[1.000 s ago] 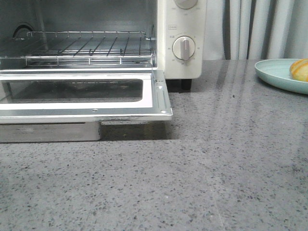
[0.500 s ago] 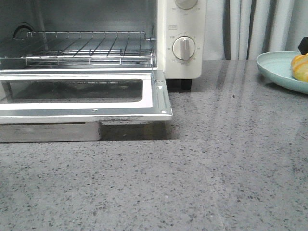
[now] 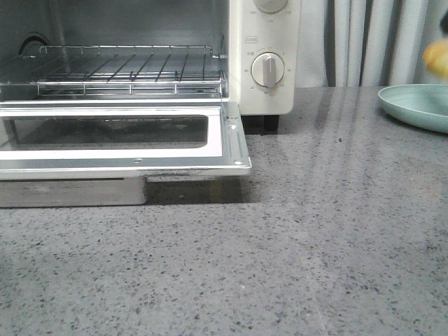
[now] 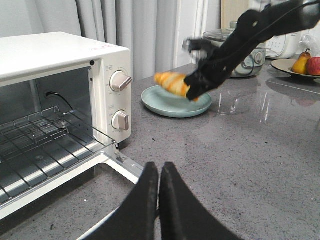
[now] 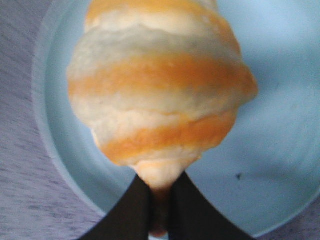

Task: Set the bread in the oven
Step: 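Carry the croissant into the oven above the wire rack, then release the croissant onto the rack and withdraw the right gripper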

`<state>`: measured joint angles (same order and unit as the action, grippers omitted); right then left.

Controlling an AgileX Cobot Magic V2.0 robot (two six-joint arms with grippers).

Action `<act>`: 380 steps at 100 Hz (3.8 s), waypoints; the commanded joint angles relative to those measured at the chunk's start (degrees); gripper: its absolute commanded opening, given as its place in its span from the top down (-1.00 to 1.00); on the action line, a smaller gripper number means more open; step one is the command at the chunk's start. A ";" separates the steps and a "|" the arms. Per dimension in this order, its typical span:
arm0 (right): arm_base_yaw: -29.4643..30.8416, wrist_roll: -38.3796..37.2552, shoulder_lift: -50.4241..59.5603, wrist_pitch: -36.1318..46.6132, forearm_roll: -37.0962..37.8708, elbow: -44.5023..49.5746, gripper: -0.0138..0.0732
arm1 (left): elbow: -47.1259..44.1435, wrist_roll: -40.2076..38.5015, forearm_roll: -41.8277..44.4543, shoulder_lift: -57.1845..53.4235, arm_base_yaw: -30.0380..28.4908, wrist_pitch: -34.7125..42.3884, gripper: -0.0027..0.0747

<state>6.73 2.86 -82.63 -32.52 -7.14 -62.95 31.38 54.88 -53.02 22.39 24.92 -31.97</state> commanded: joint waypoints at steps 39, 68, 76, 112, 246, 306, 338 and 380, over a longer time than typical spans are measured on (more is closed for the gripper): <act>-33.97 0.54 23.61 8.83 -1.52 -1.67 0.84 | 1.61 -0.70 -1.70 0.44 0.27 7.34 0.99; -56.31 0.54 10.84 11.91 0.68 -4.47 0.84 | 1.61 -0.60 -1.33 0.44 0.27 7.80 0.99; -55.78 0.54 4.50 8.06 0.91 -8.77 0.84 | 1.61 -0.60 -1.33 0.44 0.27 7.80 0.99; -50.01 0.54 -19.81 -8.97 5.80 -35.64 0.84 | 1.61 -0.48 -1.33 0.44 0.27 10.34 0.99; -52.45 -5.21 -23.67 -9.15 30.18 -43.87 -0.32 | 1.61 -0.48 -1.33 0.44 0.27 10.44 0.99; -55.71 -5.21 -18.17 -14.83 17.39 -43.66 -0.06 | 1.61 -0.48 0.03 0.44 0.27 11.86 0.99; -63.72 -4.27 -7.68 -19.83 17.64 -41.84 0.84 | 1.51 -3.77 0.26 -0.48 0.01 18.74 0.99; -64.05 -7.49 42.22 1.19 34.43 7.04 0.84 | -9.42 -3.77 -1.96 -5.39 0.01 31.97 0.99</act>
<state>-58.58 -3.91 -51.28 -38.47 22.53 -64.97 22.42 51.69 -52.56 16.61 24.92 -4.03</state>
